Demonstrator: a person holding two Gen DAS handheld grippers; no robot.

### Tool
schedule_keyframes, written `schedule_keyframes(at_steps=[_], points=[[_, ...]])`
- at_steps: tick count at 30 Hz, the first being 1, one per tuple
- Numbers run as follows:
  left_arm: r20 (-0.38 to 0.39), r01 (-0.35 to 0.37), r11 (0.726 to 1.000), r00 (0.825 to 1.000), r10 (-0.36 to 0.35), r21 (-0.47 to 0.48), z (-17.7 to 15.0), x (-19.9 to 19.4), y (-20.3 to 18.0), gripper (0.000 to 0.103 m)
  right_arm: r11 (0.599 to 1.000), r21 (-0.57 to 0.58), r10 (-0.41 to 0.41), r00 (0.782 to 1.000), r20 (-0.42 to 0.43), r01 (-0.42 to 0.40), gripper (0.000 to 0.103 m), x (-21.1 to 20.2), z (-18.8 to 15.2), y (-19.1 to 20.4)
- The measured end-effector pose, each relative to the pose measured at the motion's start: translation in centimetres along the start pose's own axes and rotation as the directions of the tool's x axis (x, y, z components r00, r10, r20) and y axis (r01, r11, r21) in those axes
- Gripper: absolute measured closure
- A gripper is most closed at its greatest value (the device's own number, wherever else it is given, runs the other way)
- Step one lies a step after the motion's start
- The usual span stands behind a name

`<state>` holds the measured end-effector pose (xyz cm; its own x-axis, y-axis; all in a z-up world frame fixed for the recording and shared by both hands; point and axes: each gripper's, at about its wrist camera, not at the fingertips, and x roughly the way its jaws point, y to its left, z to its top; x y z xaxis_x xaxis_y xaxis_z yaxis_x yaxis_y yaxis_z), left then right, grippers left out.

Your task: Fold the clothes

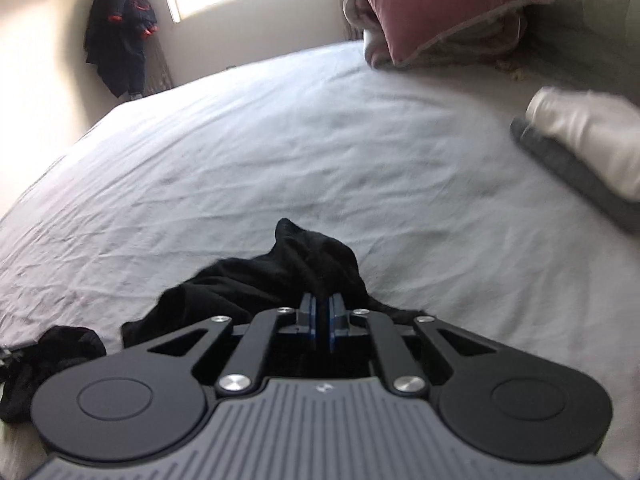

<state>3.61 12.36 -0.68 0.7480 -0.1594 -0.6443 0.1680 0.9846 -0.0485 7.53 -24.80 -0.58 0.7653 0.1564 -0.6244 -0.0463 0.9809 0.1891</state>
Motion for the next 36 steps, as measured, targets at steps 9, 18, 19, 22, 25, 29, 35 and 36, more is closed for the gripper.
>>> schedule_keyframes(at_steps=[9, 18, 19, 22, 25, 29, 35, 36], points=[[-0.110, 0.059, 0.996, 0.992, -0.066, -0.071, -3.1, -4.2, 3.1, 0.102, 0.997, -0.063, -0.047, 0.999, -0.016, 0.046, 0.097, -5.4, -2.8, -1.8], [-0.244, 0.111, 0.992, 0.965, -0.095, 0.053, -5.8, -4.4, 2.1, 0.102, 0.992, -0.112, -0.073, 0.985, -0.155, 0.055, 0.097, -4.9, -7.3, -3.6], [-0.249, 0.110, 0.991, 0.965, -0.088, 0.077, -6.0, -4.3, 1.9, 0.102, 0.991, -0.124, -0.075, 0.983, -0.167, 0.055, 0.097, -4.6, -7.8, -3.6], [-0.245, 0.122, 0.983, 0.966, -0.085, 0.139, -5.9, -4.2, 1.3, 0.099, 0.983, -0.179, -0.080, 0.985, -0.155, 0.052, 0.094, -4.7, -7.9, -3.0], [-0.198, 0.171, 0.966, 0.971, -0.132, 0.192, -5.6, -5.0, 1.2, 0.079, 0.982, -0.188, -0.021, 0.992, -0.125, -0.003, 0.067, -5.5, -7.3, -3.0], [-0.138, 0.183, 0.961, 0.978, -0.156, 0.207, -5.0, -5.2, 1.0, 0.064, 0.980, -0.197, 0.021, 0.999, -0.036, -0.028, 0.045, -6.6, -6.2, -2.9], [-0.110, 0.185, 0.960, 0.980, -0.165, 0.208, -4.3, -4.2, 0.0, 0.064, 0.978, -0.195, 0.067, 0.998, -0.023, -0.070, 0.046, -4.8, -5.0, -2.1], [-0.104, 0.189, 0.961, 0.980, -0.170, 0.201, -4.2, -4.0, -0.1, 0.065, 0.974, -0.212, 0.073, 0.997, -0.022, -0.076, 0.046, -4.3, -4.9, -1.7]])
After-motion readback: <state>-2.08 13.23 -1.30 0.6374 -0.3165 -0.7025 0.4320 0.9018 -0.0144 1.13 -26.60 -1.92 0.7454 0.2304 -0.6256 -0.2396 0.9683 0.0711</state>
